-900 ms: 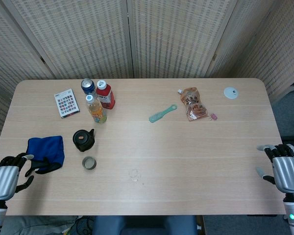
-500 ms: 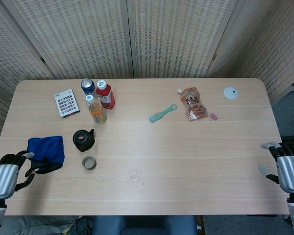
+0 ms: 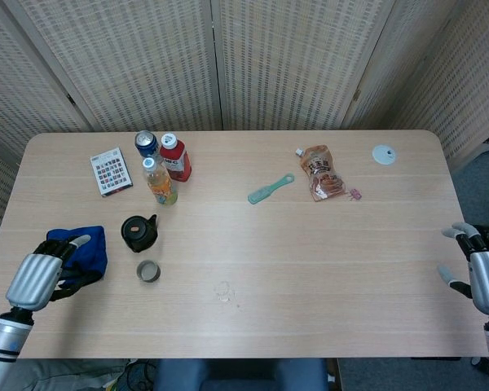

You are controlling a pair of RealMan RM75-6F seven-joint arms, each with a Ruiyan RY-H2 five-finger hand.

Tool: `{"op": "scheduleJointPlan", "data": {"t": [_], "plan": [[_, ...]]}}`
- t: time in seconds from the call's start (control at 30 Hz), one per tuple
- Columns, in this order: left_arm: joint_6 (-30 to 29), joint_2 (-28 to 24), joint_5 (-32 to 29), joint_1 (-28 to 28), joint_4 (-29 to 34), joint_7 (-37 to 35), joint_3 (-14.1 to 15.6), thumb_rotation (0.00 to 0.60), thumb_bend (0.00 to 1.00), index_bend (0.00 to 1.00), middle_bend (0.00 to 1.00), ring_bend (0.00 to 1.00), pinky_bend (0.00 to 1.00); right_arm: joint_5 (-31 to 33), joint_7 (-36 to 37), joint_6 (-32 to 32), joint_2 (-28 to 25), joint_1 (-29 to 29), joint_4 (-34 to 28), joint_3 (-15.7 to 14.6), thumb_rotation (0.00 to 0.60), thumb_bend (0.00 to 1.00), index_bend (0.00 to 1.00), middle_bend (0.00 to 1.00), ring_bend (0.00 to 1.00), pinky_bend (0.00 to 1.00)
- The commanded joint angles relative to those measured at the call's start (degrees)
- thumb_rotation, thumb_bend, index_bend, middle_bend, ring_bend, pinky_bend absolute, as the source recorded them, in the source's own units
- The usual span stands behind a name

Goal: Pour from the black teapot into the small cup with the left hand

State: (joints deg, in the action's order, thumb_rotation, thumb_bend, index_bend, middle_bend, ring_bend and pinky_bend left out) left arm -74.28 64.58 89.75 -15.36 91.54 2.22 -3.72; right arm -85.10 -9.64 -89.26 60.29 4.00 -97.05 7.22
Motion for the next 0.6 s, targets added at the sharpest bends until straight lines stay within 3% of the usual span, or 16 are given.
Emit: {"op": "scheduleJointPlan", "data": {"t": [0.03,0.1,0.2,0.6], "plan": [[7.2,0.2,-2.8,-4.9,0.7,1.1,-1.6,0.600,0.25,0.06,0.12,0.24,0.20,0.2,-0.2,0.4,0.0,0.2,0.0,0.1,0.600,0.16,0.32,0.26,0.22,0.24],[9.6,0.8,-4.7,-6.6,1.0,2.7,-2.4,0.600,0.23,0.00,0.07,0.18,0.20,0.2,-0.4,0.7,0.0,0.4,0.0,0.0,0.600,0.16,0.32,0.25,0.22,0.24],[11.9,2.1,-6.6,-8.8,0.7,4.7,-3.5,0.600,0.21,0.00,0.02,0.14,0.20,0.3,-0.5,0.9,0.1,0.5,-0.1,0.0,0.600,0.16,0.32,0.25,0.22,0.24],[20.9,7.9,-16.0,-16.1,-2.8,8.4,-6.1,0.600,0.20,0.00,0.00,0.09,0.15,0.8,-0.4,1.3,-0.3,0.4,0.0,-0.2,0.600,0.16,0.32,0.24,0.22,0.24]]}}
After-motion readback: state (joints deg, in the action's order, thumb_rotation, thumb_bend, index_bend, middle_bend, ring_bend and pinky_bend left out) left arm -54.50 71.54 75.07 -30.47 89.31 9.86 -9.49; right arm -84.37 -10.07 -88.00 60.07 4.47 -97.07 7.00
